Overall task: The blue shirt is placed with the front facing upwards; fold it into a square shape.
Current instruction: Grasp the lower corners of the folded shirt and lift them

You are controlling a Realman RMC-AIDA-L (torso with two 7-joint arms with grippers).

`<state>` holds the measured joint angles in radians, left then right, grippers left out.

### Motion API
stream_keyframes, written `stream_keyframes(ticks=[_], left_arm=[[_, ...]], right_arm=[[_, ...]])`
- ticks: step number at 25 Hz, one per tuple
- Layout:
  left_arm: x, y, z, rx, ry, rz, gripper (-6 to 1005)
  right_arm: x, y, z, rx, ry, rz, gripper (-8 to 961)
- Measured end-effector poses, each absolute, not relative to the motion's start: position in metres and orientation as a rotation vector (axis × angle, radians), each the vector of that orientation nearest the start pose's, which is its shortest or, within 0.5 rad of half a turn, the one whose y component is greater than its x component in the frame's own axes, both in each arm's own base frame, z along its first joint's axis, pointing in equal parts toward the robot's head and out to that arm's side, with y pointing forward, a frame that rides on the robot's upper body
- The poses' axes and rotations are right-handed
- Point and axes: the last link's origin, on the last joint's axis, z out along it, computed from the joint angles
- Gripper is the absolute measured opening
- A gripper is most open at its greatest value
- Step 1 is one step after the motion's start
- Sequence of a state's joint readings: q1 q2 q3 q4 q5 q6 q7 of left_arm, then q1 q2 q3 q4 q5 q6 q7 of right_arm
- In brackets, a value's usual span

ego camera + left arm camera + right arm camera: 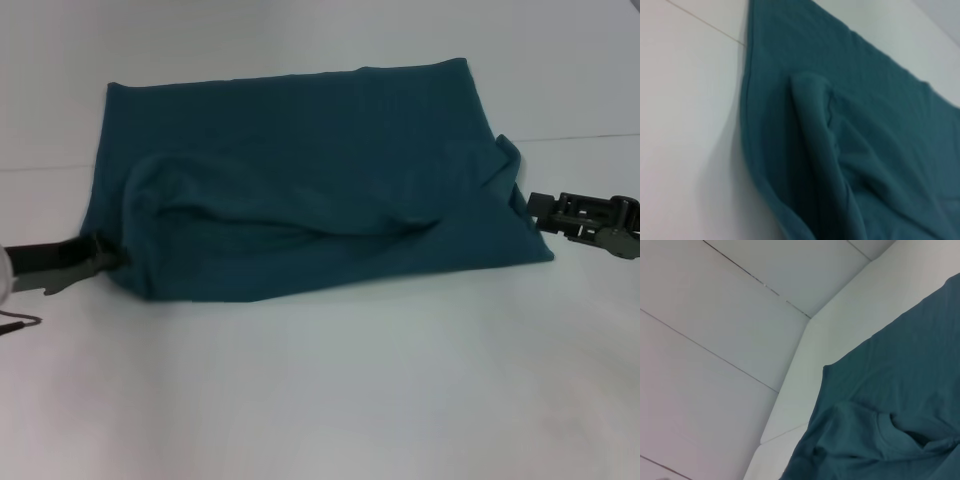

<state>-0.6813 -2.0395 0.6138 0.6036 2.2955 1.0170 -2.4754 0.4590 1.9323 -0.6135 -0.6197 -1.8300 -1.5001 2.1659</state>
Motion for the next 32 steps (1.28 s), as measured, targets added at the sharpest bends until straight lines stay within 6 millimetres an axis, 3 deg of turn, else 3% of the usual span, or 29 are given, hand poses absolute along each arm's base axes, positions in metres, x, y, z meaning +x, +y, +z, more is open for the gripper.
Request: stream_keyframes(ticks=[7,11,17,23,28,32], left_arm=[[-0.305,0.396,0.048,-1.839,-1.853,-0.781,20],[-0.308,0.39,0.054,-1.836,-1.854,-0.84,19],[-0.312,0.39,0.05,-1.844,-1.83,-0.798,19],[-0.311,0.396,0.038,-1.936,-1.694,-0.631,20],[-0.314,0.4,0.029,-1.917,-1.658,-0.551,174],[-0.312,0.401,0.022,-1.93,-1.637,-0.51,361]], right_arm=[[0.309,0.34,0.079,-2.111,1.658,1.008,553],[0.309,0.34,0.079,-2.11,1.659,1.007,554],[0.307,0.343,0.078,-2.115,1.655,1.001,554],[0.307,0.343,0.077,-2.114,1.654,1.001,553],[0.309,0.342,0.078,-2.11,1.657,0.999,555],[0.309,0.342,0.078,-2.108,1.655,0.996,554]])
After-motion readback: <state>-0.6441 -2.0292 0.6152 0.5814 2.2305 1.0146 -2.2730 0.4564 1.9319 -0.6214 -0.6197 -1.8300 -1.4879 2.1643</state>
